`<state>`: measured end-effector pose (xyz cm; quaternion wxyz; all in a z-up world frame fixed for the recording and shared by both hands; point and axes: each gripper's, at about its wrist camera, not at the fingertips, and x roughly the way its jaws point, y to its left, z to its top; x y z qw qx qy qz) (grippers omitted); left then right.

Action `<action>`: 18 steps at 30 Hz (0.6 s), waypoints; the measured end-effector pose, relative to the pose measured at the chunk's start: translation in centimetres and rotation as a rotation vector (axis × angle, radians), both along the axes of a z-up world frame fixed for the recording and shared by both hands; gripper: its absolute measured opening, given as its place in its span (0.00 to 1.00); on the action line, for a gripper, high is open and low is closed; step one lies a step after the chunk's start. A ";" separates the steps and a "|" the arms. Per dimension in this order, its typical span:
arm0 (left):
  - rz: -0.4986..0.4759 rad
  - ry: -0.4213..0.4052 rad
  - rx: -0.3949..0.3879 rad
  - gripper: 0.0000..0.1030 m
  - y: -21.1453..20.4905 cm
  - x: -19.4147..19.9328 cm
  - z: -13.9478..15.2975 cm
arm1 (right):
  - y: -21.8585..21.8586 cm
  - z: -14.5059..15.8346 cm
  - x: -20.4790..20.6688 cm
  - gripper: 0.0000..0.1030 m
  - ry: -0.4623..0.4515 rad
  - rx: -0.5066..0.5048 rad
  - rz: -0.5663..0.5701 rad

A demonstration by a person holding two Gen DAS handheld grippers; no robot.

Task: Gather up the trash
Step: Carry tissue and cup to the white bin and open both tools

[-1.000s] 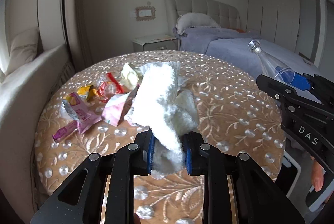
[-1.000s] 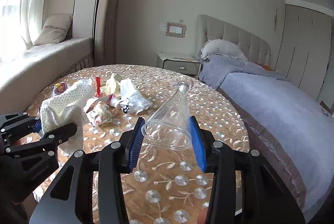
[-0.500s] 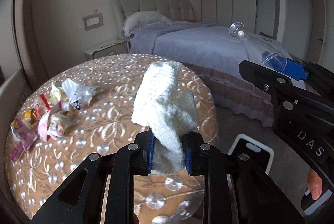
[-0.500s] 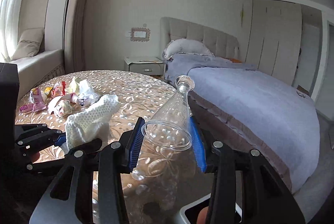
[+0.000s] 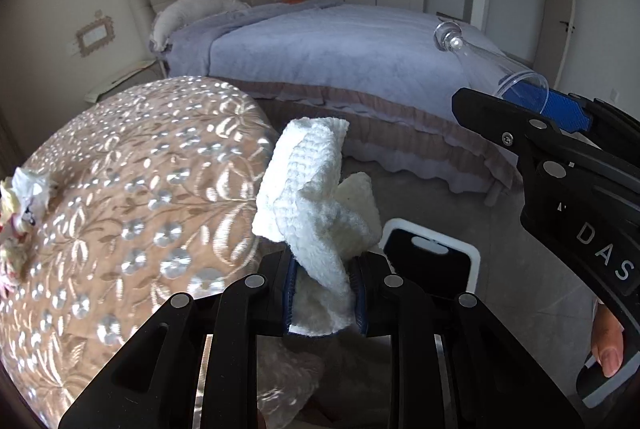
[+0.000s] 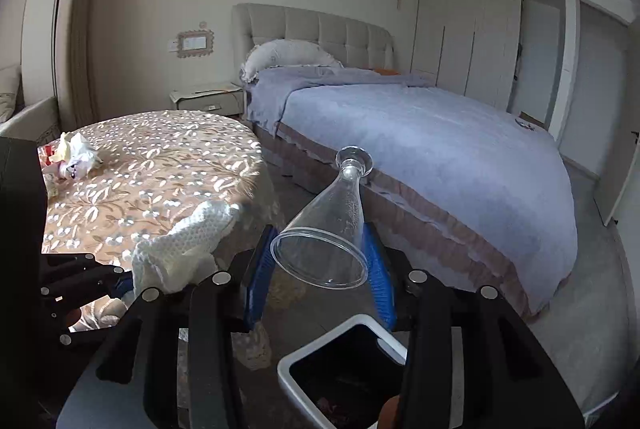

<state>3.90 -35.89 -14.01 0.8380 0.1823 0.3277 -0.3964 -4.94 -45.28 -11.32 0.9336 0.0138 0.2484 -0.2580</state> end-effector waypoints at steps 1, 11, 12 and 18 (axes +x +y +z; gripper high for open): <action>-0.019 -0.002 0.018 0.22 -0.9 -0.3 -0.5 | -0.7 -0.4 -0.3 0.43 0.007 0.005 -0.013; -0.165 0.082 0.117 0.22 -7.5 -1.5 -5.4 | -4.9 -5.7 -1.4 0.43 0.116 0.018 -0.120; -0.179 0.090 0.128 0.22 -8.0 -1.6 -5.9 | -5.5 -6.0 -1.6 0.43 0.119 0.026 -0.130; -0.241 0.149 0.156 0.22 -11.1 -1.8 -8.1 | -7.8 -7.2 -1.9 0.39 0.143 0.056 -0.154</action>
